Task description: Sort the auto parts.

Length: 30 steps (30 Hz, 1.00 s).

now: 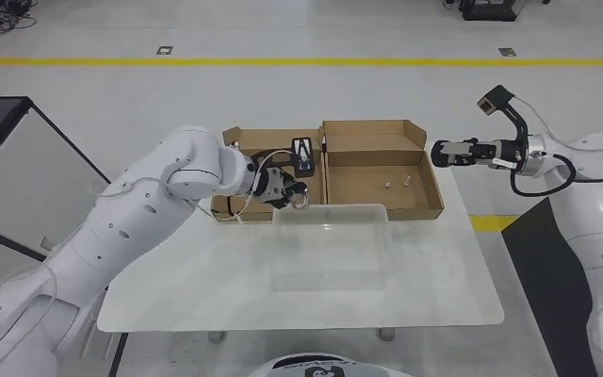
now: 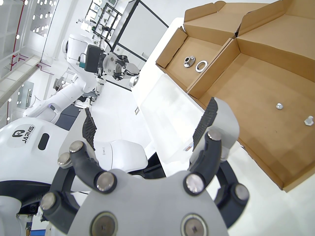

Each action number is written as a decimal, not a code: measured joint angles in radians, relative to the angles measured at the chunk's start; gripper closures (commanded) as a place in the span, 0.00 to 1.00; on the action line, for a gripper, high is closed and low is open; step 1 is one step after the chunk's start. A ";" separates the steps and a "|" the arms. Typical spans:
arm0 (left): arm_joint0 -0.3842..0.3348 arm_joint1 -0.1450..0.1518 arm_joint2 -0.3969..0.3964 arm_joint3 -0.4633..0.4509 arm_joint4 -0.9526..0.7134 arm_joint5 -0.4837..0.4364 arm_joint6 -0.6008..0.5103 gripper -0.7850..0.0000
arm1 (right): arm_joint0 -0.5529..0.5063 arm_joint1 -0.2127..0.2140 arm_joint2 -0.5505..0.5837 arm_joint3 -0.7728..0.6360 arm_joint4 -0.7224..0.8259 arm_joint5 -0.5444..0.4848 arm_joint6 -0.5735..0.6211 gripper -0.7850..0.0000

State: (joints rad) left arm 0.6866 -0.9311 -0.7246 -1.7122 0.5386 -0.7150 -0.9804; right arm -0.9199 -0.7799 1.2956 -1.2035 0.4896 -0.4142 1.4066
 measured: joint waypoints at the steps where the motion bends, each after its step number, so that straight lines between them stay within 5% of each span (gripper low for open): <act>1: 0.015 0.007 -0.020 -0.003 -0.016 -0.015 0.018 1.00 | 0.000 0.000 0.000 0.000 0.000 0.000 0.000 0.00; 12: 0.171 0.081 -0.237 0.053 -0.355 -0.296 0.197 1.00 | 0.000 0.000 0.000 0.000 0.000 0.000 0.000 0.00; 22: 0.246 0.114 -0.338 -0.011 -0.654 -0.297 0.282 1.00 | 0.000 0.000 0.000 0.000 0.000 0.000 0.000 0.00; 30: 0.304 0.098 -0.450 -0.079 -0.924 -0.297 0.201 1.00 | 0.000 0.000 0.000 0.000 0.000 0.000 0.000 0.00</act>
State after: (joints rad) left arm 0.9903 -0.8326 -1.1750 -1.7908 -0.3849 -1.0123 -0.7791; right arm -0.9199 -0.7799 1.2956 -1.2035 0.4896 -0.4142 1.4066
